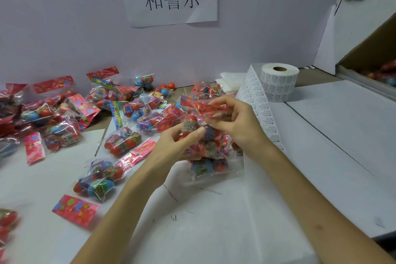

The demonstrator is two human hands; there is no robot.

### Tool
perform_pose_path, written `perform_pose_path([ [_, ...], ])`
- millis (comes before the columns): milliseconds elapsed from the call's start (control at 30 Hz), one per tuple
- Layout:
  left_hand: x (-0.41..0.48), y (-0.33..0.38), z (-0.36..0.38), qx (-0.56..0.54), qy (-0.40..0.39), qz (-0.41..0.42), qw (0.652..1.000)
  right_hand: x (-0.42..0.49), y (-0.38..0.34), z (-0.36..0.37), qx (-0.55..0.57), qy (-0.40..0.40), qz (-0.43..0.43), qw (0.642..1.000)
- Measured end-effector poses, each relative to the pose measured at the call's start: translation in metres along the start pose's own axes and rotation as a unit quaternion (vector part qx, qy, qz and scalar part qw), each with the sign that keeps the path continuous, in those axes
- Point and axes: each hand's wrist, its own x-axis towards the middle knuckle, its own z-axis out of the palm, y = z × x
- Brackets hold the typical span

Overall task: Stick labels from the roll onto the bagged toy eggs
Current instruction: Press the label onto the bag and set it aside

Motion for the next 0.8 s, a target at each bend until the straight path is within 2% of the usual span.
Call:
perform_pose_path([
  [200, 0.001, 0.003, 0.000, -0.047, 0.008, -0.015, 0.999, -0.002, 0.000, 0.001, -0.028, 0.013, -0.013, 0.999],
  [333, 0.003, 0.000, -0.003, -0.065, 0.064, 0.017, 0.996, 0.001, -0.010, -0.010, -0.004, -0.017, -0.009, 1.000],
  [400, 0.006, -0.002, -0.008, -0.064, 0.121, 0.041, 0.990, 0.007, -0.014, -0.027, -0.010, 0.021, -0.016, 1.000],
  [467, 0.009, -0.005, -0.013, -0.023, 0.201, 0.064, 0.977, 0.012, -0.014, -0.049, -0.009, 0.106, -0.009, 0.994],
  [533, 0.011, -0.008, -0.018, 0.042, 0.266, 0.084, 0.959, 0.014, -0.008, -0.073, -0.031, 0.186, 0.023, 0.982],
  [600, 0.012, -0.011, -0.021, 0.082, 0.290, 0.092, 0.949, 0.013, 0.004, -0.097, -0.090, 0.213, 0.110, 0.967],
  [700, 0.013, -0.013, -0.022, 0.120, 0.298, 0.079, 0.944, 0.006, 0.016, -0.118, -0.150, 0.148, 0.272, 0.939],
  [733, 0.013, -0.014, -0.023, 0.139, 0.306, 0.073, 0.939, 0.004, 0.017, -0.119, -0.147, 0.127, 0.295, 0.936],
  [800, 0.012, -0.014, -0.023, 0.173, 0.326, 0.067, 0.927, 0.003, 0.015, -0.118, -0.122, 0.110, 0.284, 0.945],
])
